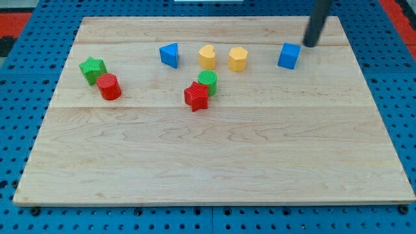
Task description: Slide green star a bit down
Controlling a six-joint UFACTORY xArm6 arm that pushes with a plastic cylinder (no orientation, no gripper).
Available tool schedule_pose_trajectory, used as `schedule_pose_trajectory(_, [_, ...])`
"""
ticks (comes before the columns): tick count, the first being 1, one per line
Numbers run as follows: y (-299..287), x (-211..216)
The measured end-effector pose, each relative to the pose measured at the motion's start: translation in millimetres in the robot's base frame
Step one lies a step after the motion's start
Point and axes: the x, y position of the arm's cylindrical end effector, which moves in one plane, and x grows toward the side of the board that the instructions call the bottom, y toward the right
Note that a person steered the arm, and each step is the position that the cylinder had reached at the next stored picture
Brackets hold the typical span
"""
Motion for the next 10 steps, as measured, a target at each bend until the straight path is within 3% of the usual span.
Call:
schedule_pose_trajectory(1, [-4.9, 25.8])
schedule_pose_trajectory(2, [-14.5, 23.1])
schedule_pose_trajectory(3, [-80.4, 7.3])
schedule_pose_trajectory(4, [-91.0, -56.8])
schedule_pose_trajectory(5, [-186.0, -78.5])
schedule_pose_trajectory(6, [-298.4, -42.2])
schedule_pose_trajectory(7, [-345.9, 8.2])
schedule_pose_trajectory(9, [-412.2, 79.0])
schedule_pose_trajectory(10, [-419.6, 75.8])
